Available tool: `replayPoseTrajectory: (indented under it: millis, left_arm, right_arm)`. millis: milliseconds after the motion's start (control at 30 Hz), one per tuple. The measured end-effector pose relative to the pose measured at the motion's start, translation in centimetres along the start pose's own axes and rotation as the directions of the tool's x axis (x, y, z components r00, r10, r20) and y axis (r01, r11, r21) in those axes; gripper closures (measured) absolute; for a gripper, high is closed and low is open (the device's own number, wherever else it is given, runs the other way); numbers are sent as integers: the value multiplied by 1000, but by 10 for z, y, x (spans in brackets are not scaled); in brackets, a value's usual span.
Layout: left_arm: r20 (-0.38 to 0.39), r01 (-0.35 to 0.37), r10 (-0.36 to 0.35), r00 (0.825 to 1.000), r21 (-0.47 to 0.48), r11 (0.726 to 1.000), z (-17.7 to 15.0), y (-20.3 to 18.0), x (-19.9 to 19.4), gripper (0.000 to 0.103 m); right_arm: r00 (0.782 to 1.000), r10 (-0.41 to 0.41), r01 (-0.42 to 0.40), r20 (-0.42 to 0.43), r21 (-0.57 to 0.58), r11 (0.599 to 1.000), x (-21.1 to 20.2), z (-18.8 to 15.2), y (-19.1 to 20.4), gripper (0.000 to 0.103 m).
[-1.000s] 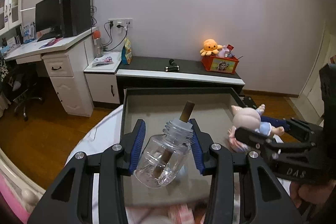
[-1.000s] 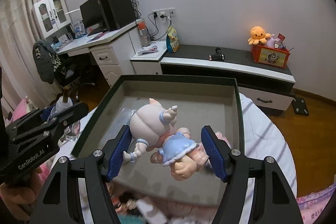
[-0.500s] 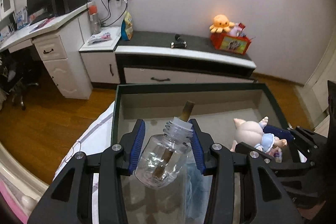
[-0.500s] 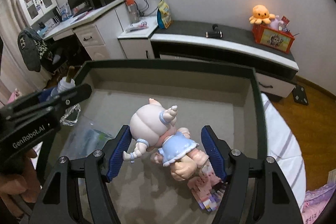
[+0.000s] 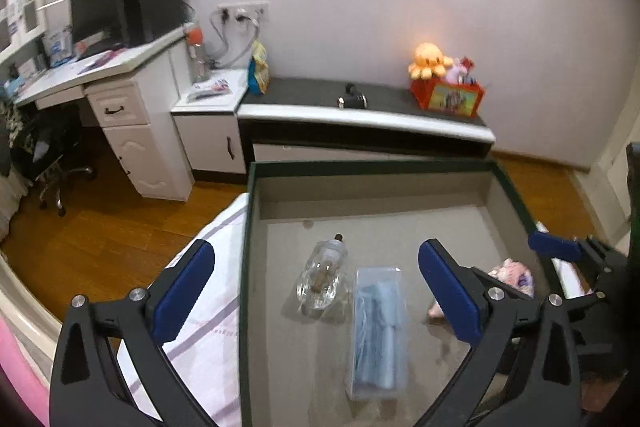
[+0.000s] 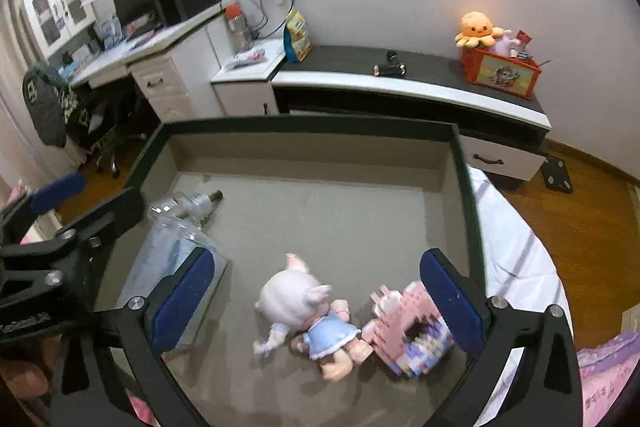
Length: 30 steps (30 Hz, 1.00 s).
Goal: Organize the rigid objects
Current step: 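Withdraw both grippers from the box and move toward remaining items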
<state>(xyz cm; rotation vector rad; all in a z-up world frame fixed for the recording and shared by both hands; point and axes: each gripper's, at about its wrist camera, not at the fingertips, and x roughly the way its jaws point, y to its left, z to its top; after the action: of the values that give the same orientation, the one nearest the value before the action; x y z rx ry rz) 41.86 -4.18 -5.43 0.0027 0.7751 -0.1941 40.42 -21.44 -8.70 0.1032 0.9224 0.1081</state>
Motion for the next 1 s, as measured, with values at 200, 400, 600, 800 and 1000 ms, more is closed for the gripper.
replayPoseTrajectory:
  millis: [200, 400, 600, 800, 1000]
  left_arm:
    - [112, -18, 23, 993, -41, 999, -17, 3, -67, 0]
    - [222, -64, 74, 972, -49, 997, -42, 3, -137, 0]
    - [296, -132, 142, 945, -54, 990, -73, 0, -186, 0]
    - [338, -152, 167, 926, -70, 986, -101, -6, -223, 0]
    - [377, -194, 202, 904, -59, 979, -119, -23, -252, 0]
  right_arm:
    - [996, 16, -21, 92, 54, 998, -43, -15, -1, 0]
    - [981, 7, -16, 196, 48, 999, -100, -39, 9, 0]
    - [949, -13, 1, 314, 38, 999, -163, -66, 21, 0]
    - [915, -30, 24, 402, 21, 999, -215, -92, 29, 0]
    - [890, -39, 41, 455, 5, 999, -253, -123, 33, 0]
